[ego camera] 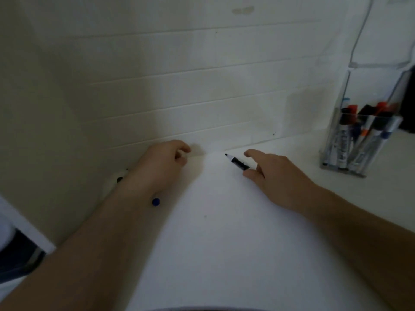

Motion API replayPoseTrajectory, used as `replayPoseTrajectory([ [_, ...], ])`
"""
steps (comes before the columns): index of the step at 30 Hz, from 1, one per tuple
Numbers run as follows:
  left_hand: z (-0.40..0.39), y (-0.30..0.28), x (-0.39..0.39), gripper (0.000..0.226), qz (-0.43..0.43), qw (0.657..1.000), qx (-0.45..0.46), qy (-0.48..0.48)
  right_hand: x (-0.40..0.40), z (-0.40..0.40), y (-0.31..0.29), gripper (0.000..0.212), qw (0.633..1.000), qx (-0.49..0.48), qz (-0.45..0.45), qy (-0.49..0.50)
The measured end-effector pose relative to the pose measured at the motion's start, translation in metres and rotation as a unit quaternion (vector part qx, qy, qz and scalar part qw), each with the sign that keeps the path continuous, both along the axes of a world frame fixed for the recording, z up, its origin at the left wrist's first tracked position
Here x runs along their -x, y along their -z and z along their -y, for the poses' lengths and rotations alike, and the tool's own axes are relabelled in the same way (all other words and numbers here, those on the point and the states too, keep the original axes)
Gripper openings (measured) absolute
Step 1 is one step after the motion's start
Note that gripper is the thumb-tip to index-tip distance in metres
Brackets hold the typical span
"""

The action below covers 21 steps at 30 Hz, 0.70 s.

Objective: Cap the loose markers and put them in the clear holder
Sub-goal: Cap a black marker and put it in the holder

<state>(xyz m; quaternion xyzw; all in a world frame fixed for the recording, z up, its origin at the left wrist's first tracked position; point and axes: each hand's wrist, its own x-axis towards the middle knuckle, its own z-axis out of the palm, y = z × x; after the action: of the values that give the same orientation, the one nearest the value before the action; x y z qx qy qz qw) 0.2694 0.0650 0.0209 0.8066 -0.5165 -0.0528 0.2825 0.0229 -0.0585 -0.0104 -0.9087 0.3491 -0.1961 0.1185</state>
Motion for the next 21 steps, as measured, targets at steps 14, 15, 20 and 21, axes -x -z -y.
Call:
replayPoseTrajectory([
  [14,0.02,0.016,0.06,0.026,-0.452,0.865,0.211,0.056,0.011,-0.002,0.005,0.009,0.989,0.007,0.142,-0.04],
  [15,0.021,0.016,0.061,0.025,-0.458,0.862,0.21,0.06,0.011,-0.003,0.004,0.011,0.989,0.023,0.138,-0.042],
  [20,0.022,0.018,0.062,0.024,-0.451,0.864,0.21,0.078,0.007,-0.006,0.004,0.017,0.991,0.065,0.11,-0.038],
  [21,0.022,0.018,0.063,0.024,-0.452,0.863,0.211,0.081,0.007,-0.006,0.004,0.018,0.991,0.067,0.107,-0.037],
])
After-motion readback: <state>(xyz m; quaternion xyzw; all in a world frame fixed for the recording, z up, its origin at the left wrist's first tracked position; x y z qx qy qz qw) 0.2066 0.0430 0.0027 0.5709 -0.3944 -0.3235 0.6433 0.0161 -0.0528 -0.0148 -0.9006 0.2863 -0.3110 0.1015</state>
